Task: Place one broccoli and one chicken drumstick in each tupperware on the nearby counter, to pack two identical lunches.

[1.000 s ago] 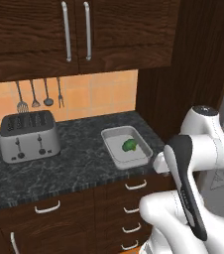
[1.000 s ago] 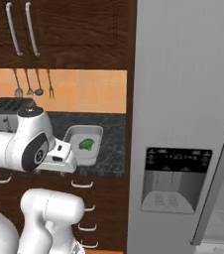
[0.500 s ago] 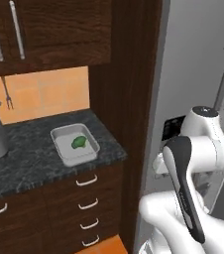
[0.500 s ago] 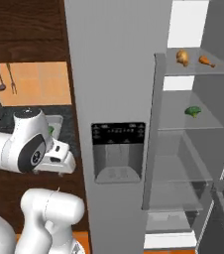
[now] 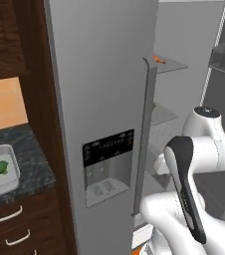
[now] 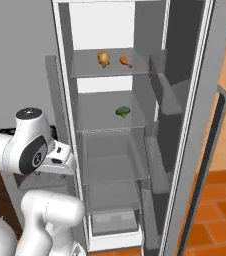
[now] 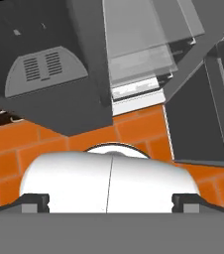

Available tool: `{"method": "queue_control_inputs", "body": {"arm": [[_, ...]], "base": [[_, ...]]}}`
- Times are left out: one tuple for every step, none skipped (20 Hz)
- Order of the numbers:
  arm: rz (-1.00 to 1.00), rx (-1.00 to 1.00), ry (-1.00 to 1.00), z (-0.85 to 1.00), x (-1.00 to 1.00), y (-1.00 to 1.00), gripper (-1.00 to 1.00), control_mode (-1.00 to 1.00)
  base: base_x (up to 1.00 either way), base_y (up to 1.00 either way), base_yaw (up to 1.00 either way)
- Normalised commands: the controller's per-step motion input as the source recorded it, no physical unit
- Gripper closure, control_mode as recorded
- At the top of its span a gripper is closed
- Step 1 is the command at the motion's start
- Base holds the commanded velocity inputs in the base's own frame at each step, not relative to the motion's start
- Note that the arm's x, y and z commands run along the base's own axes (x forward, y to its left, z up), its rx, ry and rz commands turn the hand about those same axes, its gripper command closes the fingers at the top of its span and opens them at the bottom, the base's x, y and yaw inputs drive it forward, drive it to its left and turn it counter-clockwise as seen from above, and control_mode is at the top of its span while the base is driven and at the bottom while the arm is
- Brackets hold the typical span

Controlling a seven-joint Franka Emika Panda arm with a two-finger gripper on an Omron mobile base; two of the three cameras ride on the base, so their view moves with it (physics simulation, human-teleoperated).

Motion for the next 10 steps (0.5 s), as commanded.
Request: {"method": "queue_control_inputs", "body": {"arm": [[0.0,0.0,0.0,0.0,0.0,0.0,-1.0,1.0],[0.0,0.0,0.0,0.0,0.0,0.0,-1.0,1.0],[0.0,0.0,0.0,0.0,0.0,0.0,-1.0,1.0],[0.0,0.0,0.0,0.0,0.0,0.0,-1.0,1.0],[0.0,0.0,0.0,0.0,0.0,0.0,-1.0,1.0],[0.0,0.0,0.0,0.0,0.0,0.0,-1.0,1.0],[0.0,0.0,0.0,0.0,0.0,0.0,-1.0,1.0],[0.0,0.0,0.0,0.0,0.0,0.0,-1.0,1.0],[0.0,0.0,0.0,0.0,0.0,0.0,-1.0,1.0],[0.0,0.0,0.0,0.0,0.0,0.0,-1.0,1.0]], "base": [[0.69,-0.94,-0.02],[0.77,-0.79,0.0],[0.75,-0.72,0.0],[0.64,-0.56,0.12],[0.44,-0.54,0.15],[0.11,-0.34,0.15],[0.0,-0.12,0.12],[0.0,0.0,0.11],[0.05,0.0,0.11],[0.04,0.0,0.11]]}}
